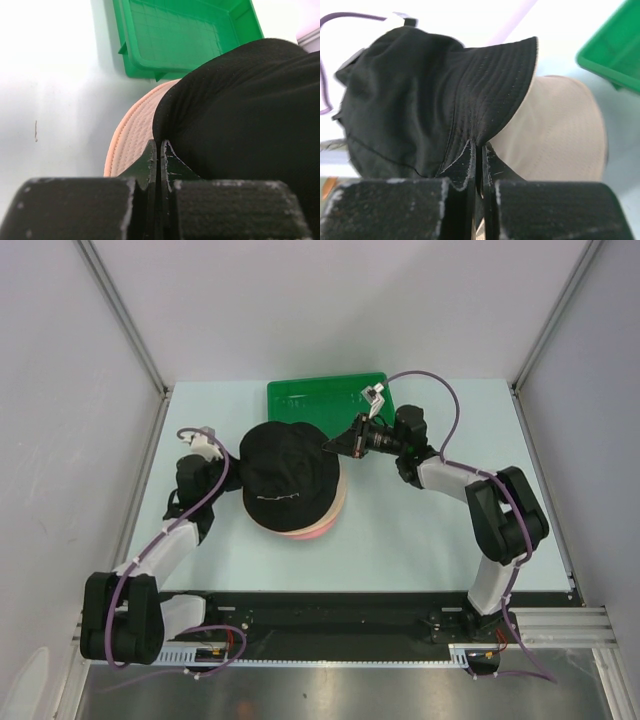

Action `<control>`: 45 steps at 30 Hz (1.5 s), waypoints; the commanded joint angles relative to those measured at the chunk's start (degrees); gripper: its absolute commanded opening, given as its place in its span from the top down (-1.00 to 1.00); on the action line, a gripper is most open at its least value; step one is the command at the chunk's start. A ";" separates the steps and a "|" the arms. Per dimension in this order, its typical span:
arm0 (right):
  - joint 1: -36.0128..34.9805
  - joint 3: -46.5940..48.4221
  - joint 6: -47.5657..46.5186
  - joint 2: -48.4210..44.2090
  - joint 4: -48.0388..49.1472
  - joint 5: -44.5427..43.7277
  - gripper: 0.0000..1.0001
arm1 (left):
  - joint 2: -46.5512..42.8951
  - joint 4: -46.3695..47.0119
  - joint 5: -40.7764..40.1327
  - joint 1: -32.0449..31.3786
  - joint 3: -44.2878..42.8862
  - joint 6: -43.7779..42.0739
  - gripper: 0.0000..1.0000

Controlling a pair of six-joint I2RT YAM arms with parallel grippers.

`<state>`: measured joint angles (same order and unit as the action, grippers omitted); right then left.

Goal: Stack the hats

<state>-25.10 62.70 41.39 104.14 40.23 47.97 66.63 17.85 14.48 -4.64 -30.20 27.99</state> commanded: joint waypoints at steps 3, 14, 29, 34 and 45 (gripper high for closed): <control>0.85 -3.54 -8.25 -1.83 -16.65 -11.57 1.00 | -2.12 1.14 -0.85 -0.54 1.63 0.05 0.99; -3.01 -8.55 -11.41 -1.48 -28.35 -23.35 1.00 | -1.42 -5.88 -10.34 -0.45 1.81 1.72 0.99; -8.03 -19.62 -8.34 -1.04 -30.03 -32.49 1.00 | -0.19 -13.80 -21.25 -0.54 1.98 4.79 0.99; -9.96 -20.51 -8.78 -2.09 -32.84 -36.88 1.00 | -0.97 -15.30 -24.14 -0.54 3.39 6.20 0.99; -14.27 -19.63 -8.34 -3.50 -32.93 -39.00 1.00 | -3.52 -12.57 -21.96 -1.07 6.55 7.52 0.99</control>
<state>-37.17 48.58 37.50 96.62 33.65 10.63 62.52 17.15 0.71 -6.90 -27.14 37.65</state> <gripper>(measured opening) 0.032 0.016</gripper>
